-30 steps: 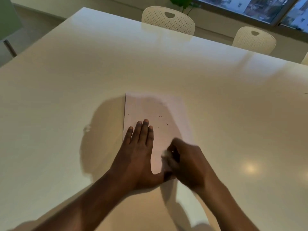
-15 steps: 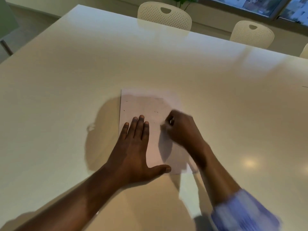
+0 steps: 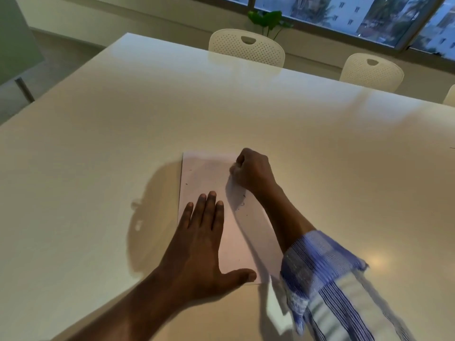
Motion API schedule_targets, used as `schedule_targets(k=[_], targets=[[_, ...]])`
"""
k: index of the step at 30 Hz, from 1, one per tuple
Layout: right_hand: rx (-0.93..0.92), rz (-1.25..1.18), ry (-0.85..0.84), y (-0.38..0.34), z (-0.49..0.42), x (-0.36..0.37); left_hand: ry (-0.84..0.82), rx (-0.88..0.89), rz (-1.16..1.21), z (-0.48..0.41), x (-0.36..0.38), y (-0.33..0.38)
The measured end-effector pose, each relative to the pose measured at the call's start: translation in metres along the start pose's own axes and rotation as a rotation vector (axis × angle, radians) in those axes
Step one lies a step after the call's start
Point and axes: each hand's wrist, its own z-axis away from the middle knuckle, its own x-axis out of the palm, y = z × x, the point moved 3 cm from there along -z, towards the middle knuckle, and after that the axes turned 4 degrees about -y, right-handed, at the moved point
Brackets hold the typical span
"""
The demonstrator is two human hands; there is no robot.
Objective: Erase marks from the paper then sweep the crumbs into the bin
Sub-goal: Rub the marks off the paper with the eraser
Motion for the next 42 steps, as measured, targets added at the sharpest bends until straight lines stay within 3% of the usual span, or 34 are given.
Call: schedule_targets(k=[7, 12, 16, 21, 24, 32, 37, 42], targets=[[-0.097, -0.012, -0.024, 0.022, 0.074, 0.018, 0.077, 0.029, 0.046, 0.001, 0.003, -0.002], [-0.043, -0.033, 0.057, -0.007, 0.01, 0.011, 0.026, 0.02, 0.052, 0.0, 0.003, -0.001], [-0.016, 0.028, -0.001, -0.017, -0.016, 0.003, -0.001, -0.003, 0.033, 0.0, 0.001, 0.0], [-0.02, 0.035, -0.096, 0.018, 0.054, 0.001, 0.028, 0.014, 0.059, 0.001, 0.003, -0.001], [-0.037, 0.01, -0.036, 0.028, 0.07, 0.005, 0.044, 0.02, 0.082, 0.002, 0.003, -0.001], [0.013, 0.032, 0.039, 0.005, -0.027, -0.005, -0.001, 0.007, 0.057, 0.0, -0.001, -0.001], [-0.019, 0.05, -0.026, 0.026, 0.033, -0.001, 0.002, 0.008, 0.074, 0.003, -0.001, 0.0], [0.014, -0.011, 0.074, 0.029, 0.039, 0.005, -0.011, 0.004, 0.086, 0.001, -0.002, 0.0]])
